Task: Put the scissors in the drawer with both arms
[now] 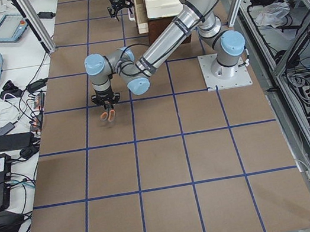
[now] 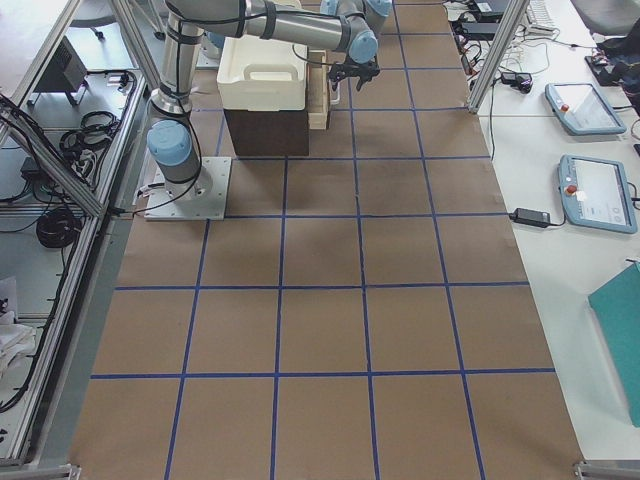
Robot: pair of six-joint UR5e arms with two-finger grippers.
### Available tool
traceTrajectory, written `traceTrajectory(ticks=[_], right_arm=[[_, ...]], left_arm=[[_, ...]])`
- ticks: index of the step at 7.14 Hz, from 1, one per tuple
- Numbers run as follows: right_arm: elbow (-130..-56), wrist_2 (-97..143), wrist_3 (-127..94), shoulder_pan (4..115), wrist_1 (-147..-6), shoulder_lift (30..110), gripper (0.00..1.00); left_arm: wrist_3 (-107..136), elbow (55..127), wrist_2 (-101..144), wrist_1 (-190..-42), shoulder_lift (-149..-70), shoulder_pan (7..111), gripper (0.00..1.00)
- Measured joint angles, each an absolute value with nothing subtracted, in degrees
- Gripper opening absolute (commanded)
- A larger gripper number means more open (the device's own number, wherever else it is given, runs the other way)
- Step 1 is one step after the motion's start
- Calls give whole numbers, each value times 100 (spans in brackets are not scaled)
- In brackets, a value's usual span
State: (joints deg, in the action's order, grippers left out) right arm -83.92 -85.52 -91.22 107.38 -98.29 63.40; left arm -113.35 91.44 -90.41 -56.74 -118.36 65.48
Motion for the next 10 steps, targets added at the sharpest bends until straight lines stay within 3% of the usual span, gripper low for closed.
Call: traceTrajectory(ticks=[10], right_arm=[[-7766,-8539,-8792,10572,-9843,5899,100]], left_arm=[[-9847,9128,-8816,-7369,-10342,8085,8]])
